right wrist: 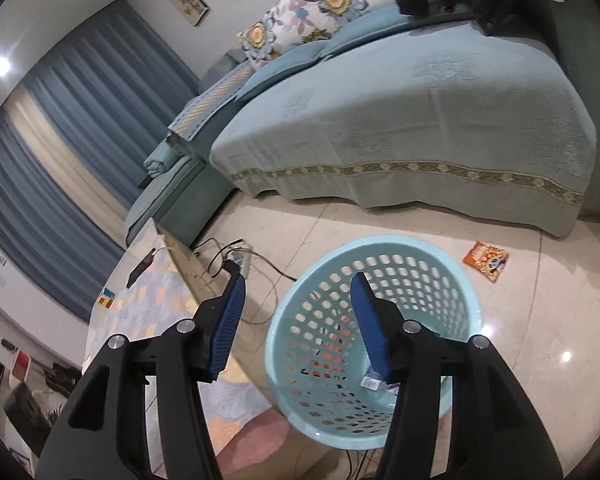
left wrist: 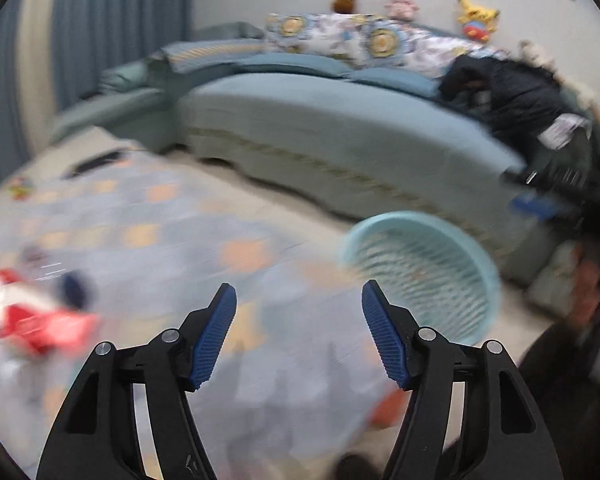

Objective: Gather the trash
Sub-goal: 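Grasp the teal plastic bag with left tool while right tool grasps pink bag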

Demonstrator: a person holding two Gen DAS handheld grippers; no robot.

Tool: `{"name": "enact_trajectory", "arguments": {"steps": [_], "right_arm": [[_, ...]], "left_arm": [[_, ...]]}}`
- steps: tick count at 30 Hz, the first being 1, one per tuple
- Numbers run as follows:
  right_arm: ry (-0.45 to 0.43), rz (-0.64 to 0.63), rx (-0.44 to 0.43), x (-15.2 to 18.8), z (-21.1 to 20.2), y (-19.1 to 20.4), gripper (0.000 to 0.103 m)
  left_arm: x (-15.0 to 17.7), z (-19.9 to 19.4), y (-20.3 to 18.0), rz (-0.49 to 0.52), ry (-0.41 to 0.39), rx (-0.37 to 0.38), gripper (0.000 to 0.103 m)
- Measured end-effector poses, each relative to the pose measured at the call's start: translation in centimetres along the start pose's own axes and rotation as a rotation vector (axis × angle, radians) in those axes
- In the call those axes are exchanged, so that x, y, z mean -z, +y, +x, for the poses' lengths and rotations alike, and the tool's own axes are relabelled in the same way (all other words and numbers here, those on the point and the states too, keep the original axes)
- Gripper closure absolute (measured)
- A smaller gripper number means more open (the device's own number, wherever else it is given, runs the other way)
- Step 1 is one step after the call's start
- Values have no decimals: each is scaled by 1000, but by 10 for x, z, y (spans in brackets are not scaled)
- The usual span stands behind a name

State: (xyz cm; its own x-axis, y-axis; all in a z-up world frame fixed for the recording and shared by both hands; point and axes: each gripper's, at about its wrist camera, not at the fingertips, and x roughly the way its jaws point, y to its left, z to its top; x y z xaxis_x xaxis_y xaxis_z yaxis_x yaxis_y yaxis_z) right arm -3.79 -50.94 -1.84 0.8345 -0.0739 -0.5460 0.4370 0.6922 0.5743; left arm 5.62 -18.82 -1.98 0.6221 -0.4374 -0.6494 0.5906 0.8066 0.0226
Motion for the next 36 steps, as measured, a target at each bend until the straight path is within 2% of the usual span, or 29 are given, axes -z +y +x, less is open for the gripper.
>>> {"name": "enact_trajectory", "arguments": {"steps": [3, 6, 9, 12, 14, 16, 18, 19, 23, 28, 32, 36], "right_arm": [[38, -11, -26, 8, 11, 13, 52], [64, -55, -44, 18, 18, 33, 52], [80, -131, -72, 28, 22, 61, 52], [81, -186, -93, 36, 22, 85, 52], [87, -214, -122, 42, 23, 102, 52], [97, -243, -138, 49, 26, 120, 52], [117, -270, -151, 58, 29, 134, 52], [125, -282, -157, 62, 31, 140, 52], [158, -360, -188, 83, 39, 173, 52], [216, -462, -230, 119, 55, 212, 52], [274, -527, -286, 147, 72, 243, 52], [315, -642, -319, 178, 92, 280, 52]], "left_arm": [[28, -21, 42, 5, 5, -140, 38], [50, -29, 82, -24, 42, -177, 38], [55, -23, 113, -82, 65, -136, 38], [56, -11, 124, -118, 78, -66, 38], [58, 4, 127, -149, 105, -55, 40], [60, 12, 132, -192, 135, -39, 48], [62, 13, 138, -227, 132, -15, 68], [63, 14, 141, -241, 134, -6, 68], [67, 3, 140, -245, 110, -1, 71], [65, -36, 140, -266, 42, -3, 71], [65, -86, 150, -275, -35, -78, 71], [69, -128, 175, -360, -123, -157, 71]]}}
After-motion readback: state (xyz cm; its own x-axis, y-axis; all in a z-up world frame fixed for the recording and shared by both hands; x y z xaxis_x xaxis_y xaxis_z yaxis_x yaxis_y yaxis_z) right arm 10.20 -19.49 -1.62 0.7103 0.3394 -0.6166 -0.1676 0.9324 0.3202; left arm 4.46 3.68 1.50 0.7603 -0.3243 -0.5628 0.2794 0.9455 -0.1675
